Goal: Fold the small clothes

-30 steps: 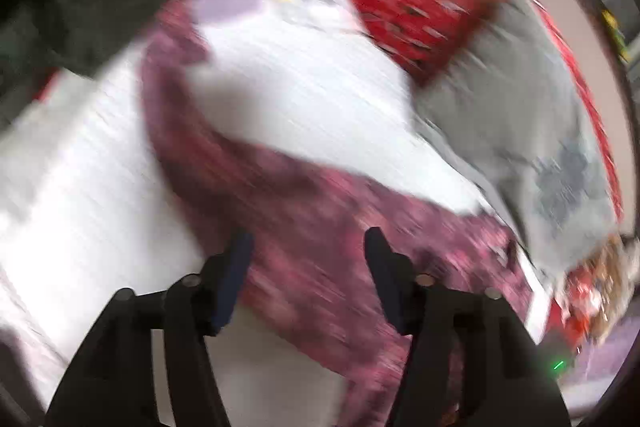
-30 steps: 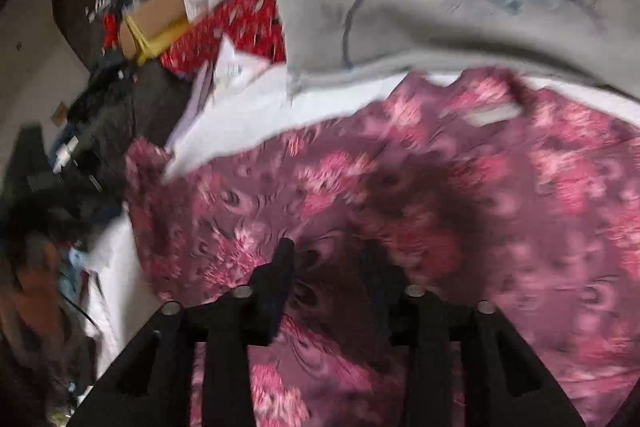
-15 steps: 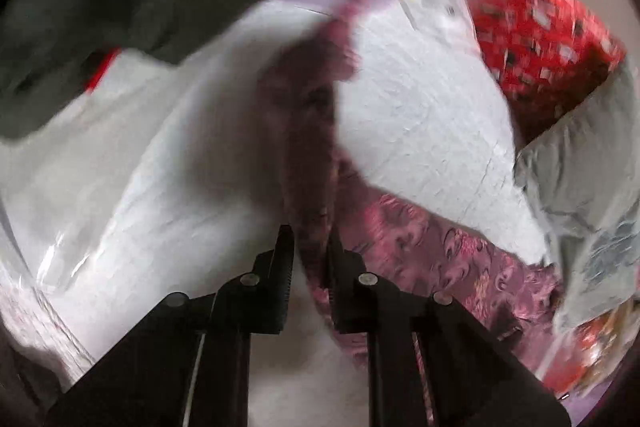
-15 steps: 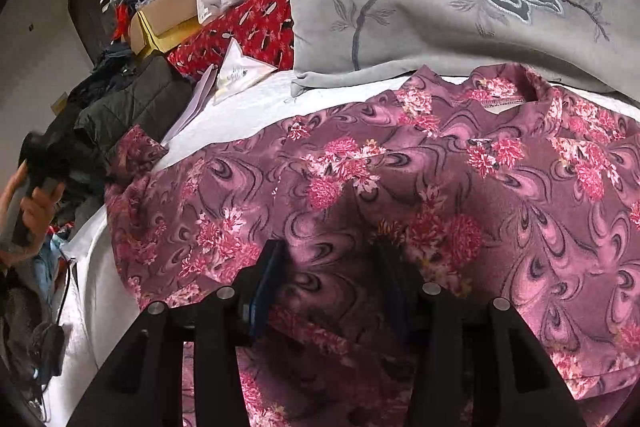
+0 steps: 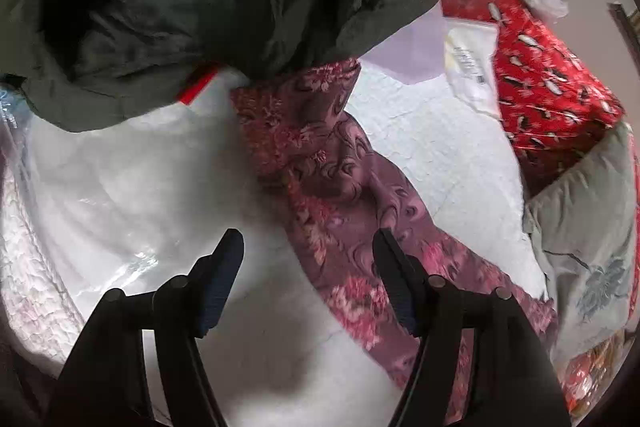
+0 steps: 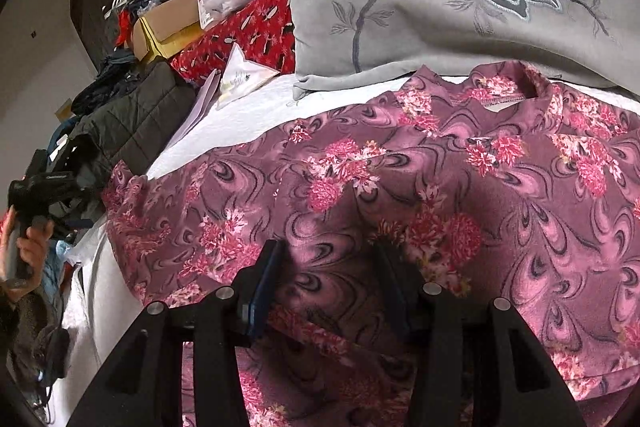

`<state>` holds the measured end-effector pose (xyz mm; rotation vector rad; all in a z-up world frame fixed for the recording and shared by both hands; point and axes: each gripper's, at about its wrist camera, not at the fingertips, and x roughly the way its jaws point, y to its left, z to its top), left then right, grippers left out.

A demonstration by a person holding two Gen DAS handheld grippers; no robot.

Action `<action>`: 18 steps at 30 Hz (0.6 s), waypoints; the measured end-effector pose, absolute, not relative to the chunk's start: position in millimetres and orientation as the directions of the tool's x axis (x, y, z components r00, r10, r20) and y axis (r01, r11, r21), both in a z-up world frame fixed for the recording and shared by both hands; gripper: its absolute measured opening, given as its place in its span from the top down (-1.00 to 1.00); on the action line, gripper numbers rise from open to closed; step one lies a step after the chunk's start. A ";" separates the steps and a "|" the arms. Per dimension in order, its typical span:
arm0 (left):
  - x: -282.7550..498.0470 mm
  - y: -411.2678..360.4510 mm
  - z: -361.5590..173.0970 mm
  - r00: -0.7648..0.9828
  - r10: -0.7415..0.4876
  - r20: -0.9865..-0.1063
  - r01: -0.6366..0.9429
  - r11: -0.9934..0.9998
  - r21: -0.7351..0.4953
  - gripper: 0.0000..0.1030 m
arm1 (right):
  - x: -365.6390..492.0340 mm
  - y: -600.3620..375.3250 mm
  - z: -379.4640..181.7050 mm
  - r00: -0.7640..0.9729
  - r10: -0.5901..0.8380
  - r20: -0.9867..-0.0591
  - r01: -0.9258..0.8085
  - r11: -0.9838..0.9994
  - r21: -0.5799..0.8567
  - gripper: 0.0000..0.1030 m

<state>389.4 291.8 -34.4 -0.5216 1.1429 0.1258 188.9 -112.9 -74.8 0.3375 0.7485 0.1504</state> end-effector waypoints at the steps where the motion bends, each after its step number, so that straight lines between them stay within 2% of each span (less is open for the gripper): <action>1: 392.1 290.3 -41.7 0.407 -0.186 -0.894 -0.368 0.862 -0.347 -0.29 | 188.8 -113.2 -74.8 0.725 0.255 -0.639 -0.015 0.935 0.356 0.01; 3: 399.0 289.7 -59.6 0.364 -0.245 -0.899 -0.412 0.823 -0.391 -0.29 | 188.4 -114.8 -75.4 0.727 0.264 -0.634 -0.017 0.930 0.368 0.01; 6: 398.2 288.9 -59.3 0.408 -0.196 -0.892 -0.442 0.812 -0.381 -0.20 | 188.0 -117.4 -75.9 0.729 0.279 -0.625 -0.021 0.921 0.388 0.01; 8: 399.6 287.3 -57.6 0.427 -0.229 -0.875 -0.431 0.799 -0.419 0.95 | 188.1 -118.7 -76.1 0.730 0.287 -0.620 -0.023 0.917 0.398 0.01; 9: 401.7 287.2 -57.5 0.420 -0.271 -0.866 -0.427 0.783 -0.452 0.96 | 188.1 -119.2 -76.2 0.730 0.290 -0.619 -0.023 0.916 0.401 0.01; 13: 389.0 278.7 -30.6 0.475 -0.256 -0.842 -0.378 0.804 -0.458 0.96 | 188.0 -119.3 -76.5 0.730 0.294 -0.617 -0.024 0.913 0.407 0.00; 18: 375.2 250.4 11.4 0.523 -0.297 -0.799 -0.282 0.824 -0.491 0.96 | 190.8 -116.0 -73.0 0.713 0.273 -0.646 -0.011 0.925 0.379 -0.01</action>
